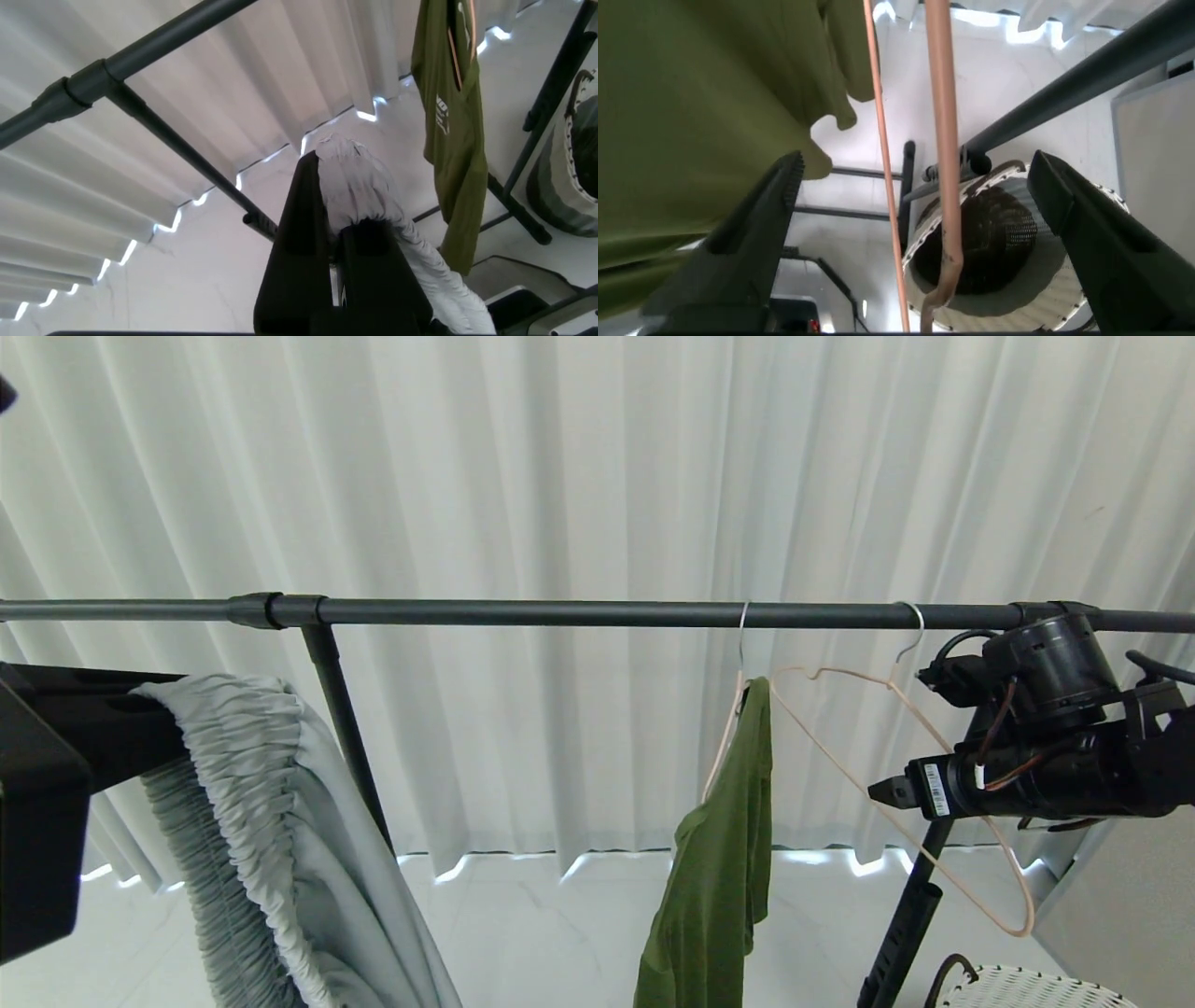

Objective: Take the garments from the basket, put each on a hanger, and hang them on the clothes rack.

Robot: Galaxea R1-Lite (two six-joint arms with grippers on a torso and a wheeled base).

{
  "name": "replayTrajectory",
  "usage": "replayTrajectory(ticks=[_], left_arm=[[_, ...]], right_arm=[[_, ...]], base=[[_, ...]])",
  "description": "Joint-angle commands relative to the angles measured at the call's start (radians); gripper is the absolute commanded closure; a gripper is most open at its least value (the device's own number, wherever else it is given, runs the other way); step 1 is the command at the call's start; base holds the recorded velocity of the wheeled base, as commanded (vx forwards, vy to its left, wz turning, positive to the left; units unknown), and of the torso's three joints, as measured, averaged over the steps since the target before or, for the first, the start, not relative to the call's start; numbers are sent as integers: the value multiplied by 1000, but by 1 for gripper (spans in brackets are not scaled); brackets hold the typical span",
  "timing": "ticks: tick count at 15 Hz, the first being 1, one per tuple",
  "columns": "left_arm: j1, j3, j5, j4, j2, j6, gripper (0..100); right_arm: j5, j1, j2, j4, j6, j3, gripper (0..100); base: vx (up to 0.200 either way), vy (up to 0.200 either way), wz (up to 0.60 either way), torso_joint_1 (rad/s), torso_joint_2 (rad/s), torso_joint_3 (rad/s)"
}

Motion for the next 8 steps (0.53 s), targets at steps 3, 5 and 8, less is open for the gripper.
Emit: replayTrajectory(ticks=[3, 5, 8], left_arm=[[0, -1, 0, 0, 0, 0, 100], [0, -1, 0, 0, -4, 1, 100], [0, -1, 0, 0, -6, 1, 100]], right_arm=[[0, -1, 0, 0, 1, 1, 100], [0, -1, 0, 0, 1, 0, 100], [-1, -1, -9, 0, 2, 1, 100]], base=[[0, 0, 0, 0, 0, 0], [0, 0, 0, 0, 0, 0], [0, 0, 0, 0, 0, 0]])
